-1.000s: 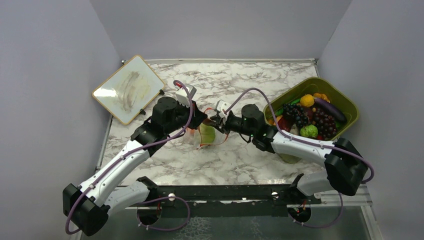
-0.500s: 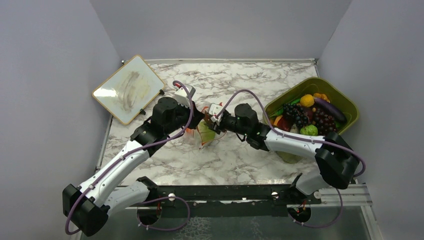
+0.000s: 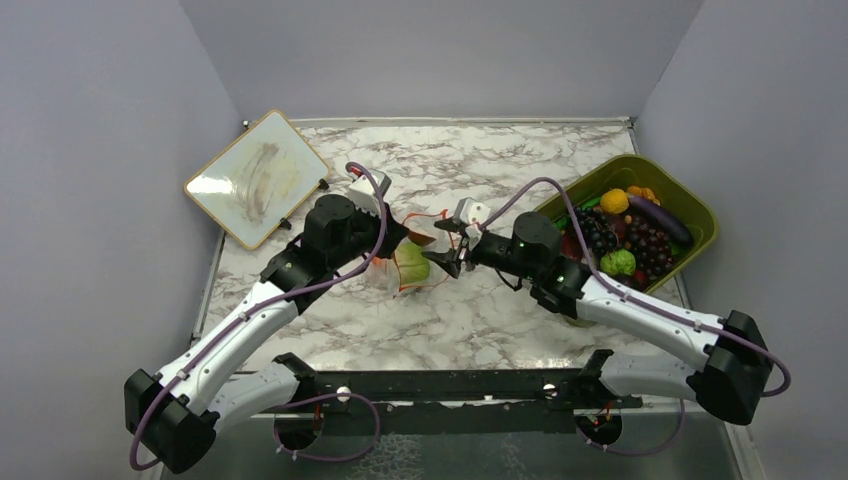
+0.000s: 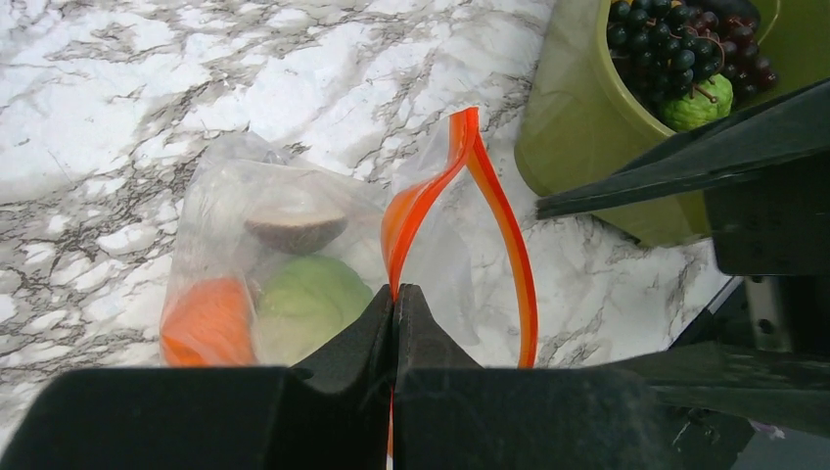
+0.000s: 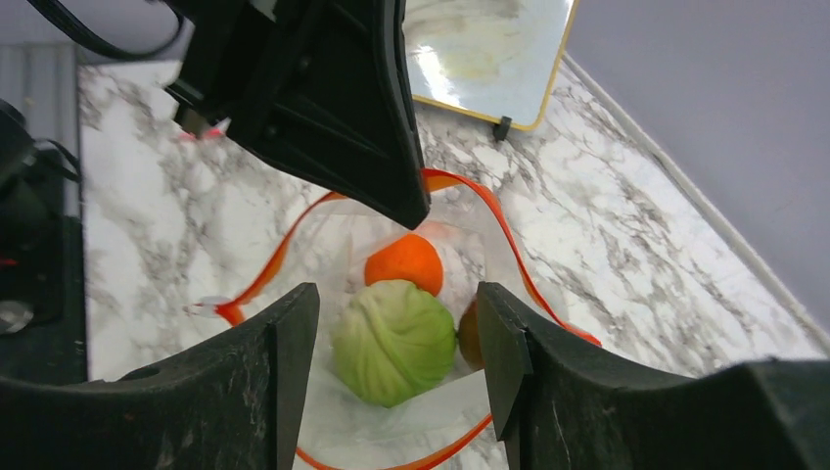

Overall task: Place the food in the zip-top bag and seal the zipper
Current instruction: Place the fake vegetable in the zipper food storage bag.

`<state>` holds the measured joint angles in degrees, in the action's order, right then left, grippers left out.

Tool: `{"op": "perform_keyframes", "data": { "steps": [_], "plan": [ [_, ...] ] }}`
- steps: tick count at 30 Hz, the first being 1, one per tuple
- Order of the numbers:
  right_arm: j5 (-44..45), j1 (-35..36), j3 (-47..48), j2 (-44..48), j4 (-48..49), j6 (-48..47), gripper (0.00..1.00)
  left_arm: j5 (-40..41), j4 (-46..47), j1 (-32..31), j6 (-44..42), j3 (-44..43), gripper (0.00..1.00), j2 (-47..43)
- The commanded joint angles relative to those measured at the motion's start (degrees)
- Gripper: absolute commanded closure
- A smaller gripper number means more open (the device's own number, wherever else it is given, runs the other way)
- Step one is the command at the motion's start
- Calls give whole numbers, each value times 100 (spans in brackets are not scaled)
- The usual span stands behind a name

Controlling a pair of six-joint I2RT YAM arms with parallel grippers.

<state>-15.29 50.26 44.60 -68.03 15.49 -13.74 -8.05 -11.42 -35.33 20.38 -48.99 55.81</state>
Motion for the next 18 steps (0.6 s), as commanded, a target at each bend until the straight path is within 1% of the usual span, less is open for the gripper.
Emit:
{"op": "perform_keyframes", "data": {
  "steps": [1, 3, 6, 9, 12, 14, 18],
  "plan": [
    [-201, 36, 24, 584, -382, 1257, 39, 102, 153, 8, -247, 48, 100, -176],
    [100, 36, 104, 843, -603, 1758, 37, 134, 129, 4, -413, 43, 100, -192],
    [1166, 36, 581, 999, -1495, 2610, 37, 149, 61, 9, -622, 38, 100, -193],
    [2151, 30, 1301, 817, -2606, 3166, 39, 139, 80, 7, -779, 92, 100, -211],
    [2662, 33, 1909, 486, -3614, 3514, 39, 91, 161, 9, -866, 183, 100, -259],
    [2854, 35, 2217, 331, -4093, 3657, 39, 65, 225, 6, -886, 249, 100, -306],
    [3722, 28, 2454, 116, -4740, 4131, 40, 50, 329, 9, -942, 369, 100, -367]
  ]
}}
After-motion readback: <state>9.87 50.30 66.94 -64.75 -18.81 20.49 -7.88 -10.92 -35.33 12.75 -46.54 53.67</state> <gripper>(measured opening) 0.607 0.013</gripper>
